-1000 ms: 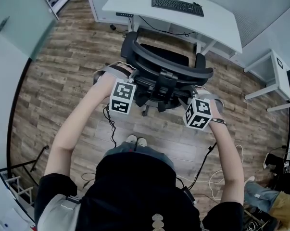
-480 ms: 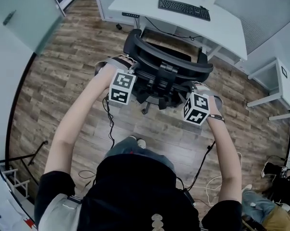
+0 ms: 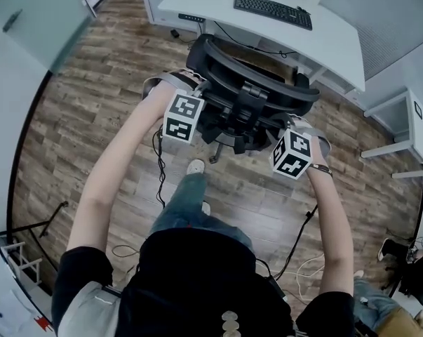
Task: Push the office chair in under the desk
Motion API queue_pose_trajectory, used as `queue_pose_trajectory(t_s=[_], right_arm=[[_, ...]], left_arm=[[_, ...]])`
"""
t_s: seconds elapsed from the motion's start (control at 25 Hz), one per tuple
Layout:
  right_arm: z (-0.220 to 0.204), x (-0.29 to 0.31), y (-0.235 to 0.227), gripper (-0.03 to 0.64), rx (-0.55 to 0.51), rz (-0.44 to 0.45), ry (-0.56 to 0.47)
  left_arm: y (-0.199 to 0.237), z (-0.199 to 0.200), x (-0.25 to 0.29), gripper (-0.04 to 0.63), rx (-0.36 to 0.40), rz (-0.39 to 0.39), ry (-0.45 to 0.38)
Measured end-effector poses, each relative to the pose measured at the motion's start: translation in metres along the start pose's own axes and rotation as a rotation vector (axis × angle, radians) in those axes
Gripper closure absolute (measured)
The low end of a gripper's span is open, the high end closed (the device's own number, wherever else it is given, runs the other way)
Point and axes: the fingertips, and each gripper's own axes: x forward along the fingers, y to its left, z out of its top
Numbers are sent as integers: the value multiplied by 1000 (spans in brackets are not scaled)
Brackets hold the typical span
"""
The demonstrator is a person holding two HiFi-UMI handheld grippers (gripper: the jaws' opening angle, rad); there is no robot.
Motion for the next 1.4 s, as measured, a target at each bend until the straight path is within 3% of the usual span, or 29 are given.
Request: queue_pose_trajectory(t_s=[0.32, 0.56, 0.84, 1.08, 1.4], right_arm=[[-22, 12, -23, 523, 5, -29, 18], [-57, 35, -84, 522, 31, -10, 23], [-67, 47, -101, 520, 38, -34, 30], [-89, 68, -161, 520, 40, -19, 26], [-102, 82, -188, 518, 39, -47, 30]], left_arm=[[27, 5, 26, 480, 16, 23, -22], [90, 4, 69, 480, 28, -3, -32], [108, 2, 85, 480, 41, 17, -32], [164, -9, 117, 480, 32, -1, -33], [189, -13, 137, 479, 40, 19, -33]])
